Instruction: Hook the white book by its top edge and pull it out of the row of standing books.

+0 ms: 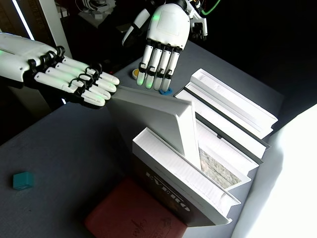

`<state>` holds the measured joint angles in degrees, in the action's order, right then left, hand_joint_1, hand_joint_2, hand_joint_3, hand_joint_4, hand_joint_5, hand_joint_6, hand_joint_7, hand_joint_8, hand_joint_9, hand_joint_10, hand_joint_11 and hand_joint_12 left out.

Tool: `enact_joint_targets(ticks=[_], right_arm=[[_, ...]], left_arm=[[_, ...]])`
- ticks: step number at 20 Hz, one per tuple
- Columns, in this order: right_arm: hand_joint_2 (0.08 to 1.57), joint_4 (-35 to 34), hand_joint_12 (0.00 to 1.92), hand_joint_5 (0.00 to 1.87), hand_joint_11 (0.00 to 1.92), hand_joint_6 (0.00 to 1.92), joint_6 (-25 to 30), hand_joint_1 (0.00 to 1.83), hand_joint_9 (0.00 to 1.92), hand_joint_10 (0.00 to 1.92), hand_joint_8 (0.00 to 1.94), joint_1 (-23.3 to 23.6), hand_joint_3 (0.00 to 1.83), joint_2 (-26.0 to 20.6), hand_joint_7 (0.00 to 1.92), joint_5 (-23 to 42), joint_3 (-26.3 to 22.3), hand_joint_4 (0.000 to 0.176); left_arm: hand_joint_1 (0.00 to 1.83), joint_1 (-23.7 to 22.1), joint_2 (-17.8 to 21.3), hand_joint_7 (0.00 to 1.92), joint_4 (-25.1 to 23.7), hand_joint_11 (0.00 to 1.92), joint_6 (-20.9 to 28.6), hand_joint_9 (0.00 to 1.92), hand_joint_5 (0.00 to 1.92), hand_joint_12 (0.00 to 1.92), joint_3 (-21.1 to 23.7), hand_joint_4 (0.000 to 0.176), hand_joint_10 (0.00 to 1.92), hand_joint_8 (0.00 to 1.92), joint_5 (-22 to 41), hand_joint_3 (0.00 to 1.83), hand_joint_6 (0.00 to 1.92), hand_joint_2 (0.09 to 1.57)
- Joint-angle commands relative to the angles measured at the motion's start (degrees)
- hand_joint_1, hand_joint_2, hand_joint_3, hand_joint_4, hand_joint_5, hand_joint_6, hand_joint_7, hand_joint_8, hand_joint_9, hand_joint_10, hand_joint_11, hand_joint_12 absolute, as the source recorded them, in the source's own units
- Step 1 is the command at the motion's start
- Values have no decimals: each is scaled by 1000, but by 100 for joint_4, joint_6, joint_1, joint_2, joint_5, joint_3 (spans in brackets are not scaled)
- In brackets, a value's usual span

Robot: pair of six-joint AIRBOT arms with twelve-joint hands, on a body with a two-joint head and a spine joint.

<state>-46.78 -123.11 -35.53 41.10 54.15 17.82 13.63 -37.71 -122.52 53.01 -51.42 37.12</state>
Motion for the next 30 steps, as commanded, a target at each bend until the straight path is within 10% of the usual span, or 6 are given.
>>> enact_joint_targets(ticks=[1, 30], right_arm=[[1160, 242, 0, 0, 0, 0, 6, 0, 0, 0, 0, 13, 0, -37, 0, 348, -49, 0], [1137, -97, 0, 0, 0, 0, 132, 0, 0, 0, 0, -656, 0, 199, 0, -564, 251, 0]], left_arm=[[0, -81, 12, 0, 264, 0, 15, 0, 0, 0, -14, 0, 0, 0, -184, 4, 0, 1126], [0, -96, 20, 0, 261, 0, 13, 0, 0, 0, -21, 0, 0, 0, -163, 1, 0, 1129]])
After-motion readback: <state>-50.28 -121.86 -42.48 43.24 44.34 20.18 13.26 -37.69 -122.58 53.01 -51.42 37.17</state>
